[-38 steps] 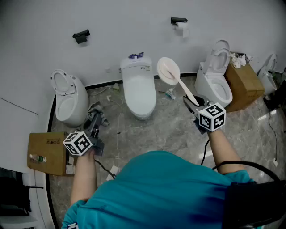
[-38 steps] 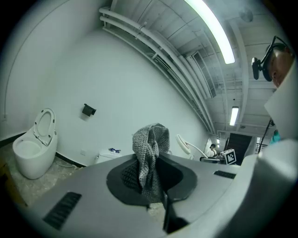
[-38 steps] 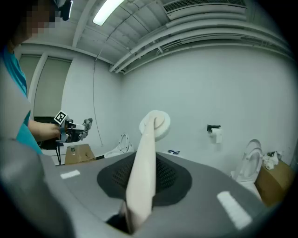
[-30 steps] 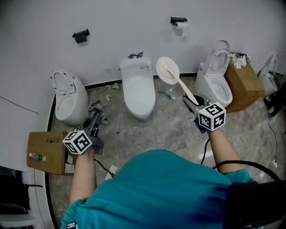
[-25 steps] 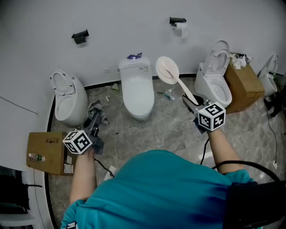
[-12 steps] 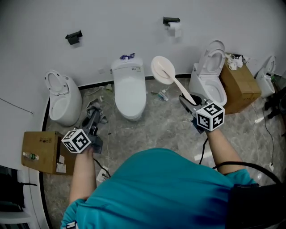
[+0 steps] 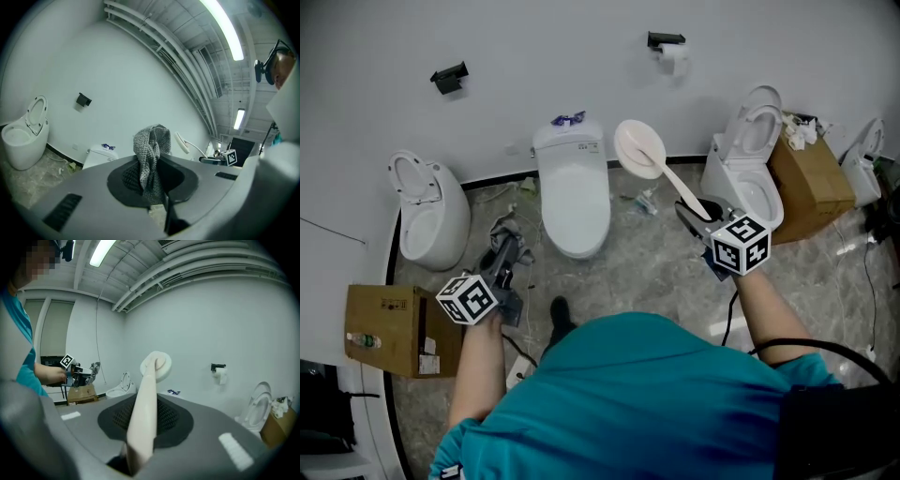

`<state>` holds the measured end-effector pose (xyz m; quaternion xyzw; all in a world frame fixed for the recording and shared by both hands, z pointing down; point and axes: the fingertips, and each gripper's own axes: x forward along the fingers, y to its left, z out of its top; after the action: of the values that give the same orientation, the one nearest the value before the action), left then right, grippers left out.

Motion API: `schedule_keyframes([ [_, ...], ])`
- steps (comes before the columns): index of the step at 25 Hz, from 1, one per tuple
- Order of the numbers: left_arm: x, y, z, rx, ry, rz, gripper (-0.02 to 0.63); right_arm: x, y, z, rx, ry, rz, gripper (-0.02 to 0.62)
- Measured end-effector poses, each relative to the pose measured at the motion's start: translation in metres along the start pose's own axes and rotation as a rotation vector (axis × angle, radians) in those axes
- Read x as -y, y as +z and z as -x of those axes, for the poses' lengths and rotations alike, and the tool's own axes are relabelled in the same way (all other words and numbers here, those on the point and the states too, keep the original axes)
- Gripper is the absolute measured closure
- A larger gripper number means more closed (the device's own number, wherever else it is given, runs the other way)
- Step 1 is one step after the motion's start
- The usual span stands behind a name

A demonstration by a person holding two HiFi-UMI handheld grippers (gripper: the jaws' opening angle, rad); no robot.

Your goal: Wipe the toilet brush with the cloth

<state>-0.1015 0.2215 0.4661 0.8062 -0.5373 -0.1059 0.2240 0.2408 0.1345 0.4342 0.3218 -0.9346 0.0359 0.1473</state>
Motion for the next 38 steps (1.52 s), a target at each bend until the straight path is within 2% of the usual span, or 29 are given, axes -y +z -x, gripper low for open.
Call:
schedule_keyframes([
  [4, -0.071, 0.019, -0.042, -0.020, -0.025, 0.017, 0.568, 0.018, 0.010, -0.074, -0.008, -0.023, 0.002, 0.523],
  [7, -0.133, 0.050, -0.089, -0.043, -0.059, -0.016, 0.568, 0.037, 0.033, -0.147, 0.013, -0.053, 0.013, 0.523],
  [12, -0.213, 0.130, -0.168, -0.102, -0.119, -0.082, 0.568, 0.064, 0.080, -0.259, 0.007, -0.097, -0.003, 0.523],
  [16, -0.252, 0.191, -0.224, -0.105, -0.151, -0.158, 0.568, 0.088, 0.111, -0.320, -0.003, -0.127, 0.005, 0.523],
  [20, -0.250, 0.219, -0.280, -0.106, -0.215, -0.224, 0.568, 0.116, 0.123, -0.359, -0.028, -0.135, 0.023, 0.523],
  [24, -0.211, 0.218, -0.327, -0.125, -0.279, -0.260, 0.568, 0.145, 0.123, -0.378, -0.044, -0.107, 0.023, 0.523],
  [27, -0.176, 0.211, -0.354, -0.152, -0.296, -0.346, 0.568, 0.161, 0.122, -0.390, -0.076, -0.061, 0.062, 0.523],
  [29, -0.151, 0.208, -0.372, -0.175, -0.312, -0.460, 0.568, 0.167, 0.122, -0.398, -0.097, -0.039, 0.103, 0.523],
  [32, -0.112, 0.207, -0.403, -0.225, -0.327, -0.744, 0.568, 0.172, 0.130, -0.414, -0.108, -0.013, 0.148, 0.523],
  [35, -0.078, 0.200, -0.431, -0.282, -0.333, -1.098, 0.568, 0.168, 0.129, -0.430, -0.132, 0.009, 0.200, 0.523],
  [38, -0.059, 0.182, -0.452, -0.350, -0.338, -1.526, 0.568, 0.161, 0.124, -0.445, -0.167, 0.022, 0.248, 0.523],
])
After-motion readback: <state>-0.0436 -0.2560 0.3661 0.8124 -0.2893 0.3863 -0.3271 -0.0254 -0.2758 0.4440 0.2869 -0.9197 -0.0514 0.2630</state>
